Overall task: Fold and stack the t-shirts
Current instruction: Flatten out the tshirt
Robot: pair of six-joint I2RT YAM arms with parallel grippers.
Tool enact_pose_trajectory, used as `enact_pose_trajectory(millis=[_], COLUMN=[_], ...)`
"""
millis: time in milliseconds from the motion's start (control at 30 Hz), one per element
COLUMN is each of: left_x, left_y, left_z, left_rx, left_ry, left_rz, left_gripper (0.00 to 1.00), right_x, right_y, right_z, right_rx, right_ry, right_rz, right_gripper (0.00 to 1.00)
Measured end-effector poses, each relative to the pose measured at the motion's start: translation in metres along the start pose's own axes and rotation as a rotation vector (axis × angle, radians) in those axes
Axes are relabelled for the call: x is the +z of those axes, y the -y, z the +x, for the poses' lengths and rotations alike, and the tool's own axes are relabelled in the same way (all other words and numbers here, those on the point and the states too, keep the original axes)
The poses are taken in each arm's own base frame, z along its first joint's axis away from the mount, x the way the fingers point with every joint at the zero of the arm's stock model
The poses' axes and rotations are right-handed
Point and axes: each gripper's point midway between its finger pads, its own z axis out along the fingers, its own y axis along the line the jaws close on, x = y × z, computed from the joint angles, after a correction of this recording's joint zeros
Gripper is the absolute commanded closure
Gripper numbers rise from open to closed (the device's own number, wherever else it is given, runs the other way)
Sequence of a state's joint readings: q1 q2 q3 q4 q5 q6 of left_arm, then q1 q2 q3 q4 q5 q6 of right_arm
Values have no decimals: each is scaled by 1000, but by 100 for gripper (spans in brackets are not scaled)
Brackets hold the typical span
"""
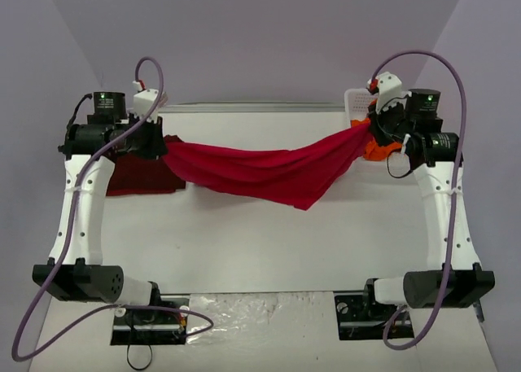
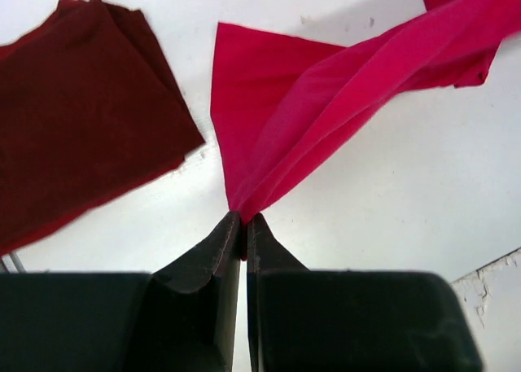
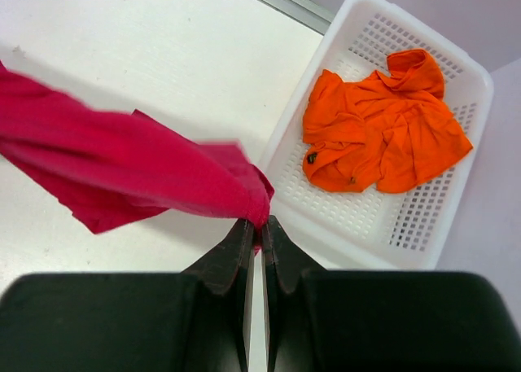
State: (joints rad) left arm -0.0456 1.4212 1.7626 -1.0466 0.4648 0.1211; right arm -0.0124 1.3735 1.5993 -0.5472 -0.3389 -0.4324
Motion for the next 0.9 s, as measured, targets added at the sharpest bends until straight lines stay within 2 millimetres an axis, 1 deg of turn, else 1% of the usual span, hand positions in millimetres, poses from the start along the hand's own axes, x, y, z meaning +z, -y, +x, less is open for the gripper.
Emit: enact_pose_trajectory(millis=[133,200,333,433,533,600,667,700,767,867,900], left_x=[-19,-30,-52,-63,-63,-57,-44,-37,-15,26,42], left_y=[7,12,20,23,22,16,6,0,-17,-52,-66], left_z=[20,24,25,29,32,33,34,31,22,1,-8], left_rx=[-4,3,29,42,44,38,22,14,-13,-68,-90], left_ry=[11,29,84,95,83,63,22,6,-32,-64,-67], left_rz=[-13,-17,-34,-50,-59,-76,-89,-95,-109,-128,-134], left_gripper=[98,98,98,98,98,98,98,98,98,97,98], right_x=[-38,-56,-89,-102,-100,-90,-68,-53,-18,51,74], right_y=[-9,-12,-17,-21,-21,-18,-11,-7,3,21,28], right_z=[3,0,-9,-10,-8,-6,-6,-6,-8,-6,-6], right_rx=[-14,-18,-19,-14,-1,9,25,36,59,93,102], right_ry=[42,73,141,161,148,121,81,61,19,-51,-68], right_rz=[31,51,81,89,88,83,72,64,47,25,24], right_gripper=[100,100,100,100,100,100,100,100,100,100,100])
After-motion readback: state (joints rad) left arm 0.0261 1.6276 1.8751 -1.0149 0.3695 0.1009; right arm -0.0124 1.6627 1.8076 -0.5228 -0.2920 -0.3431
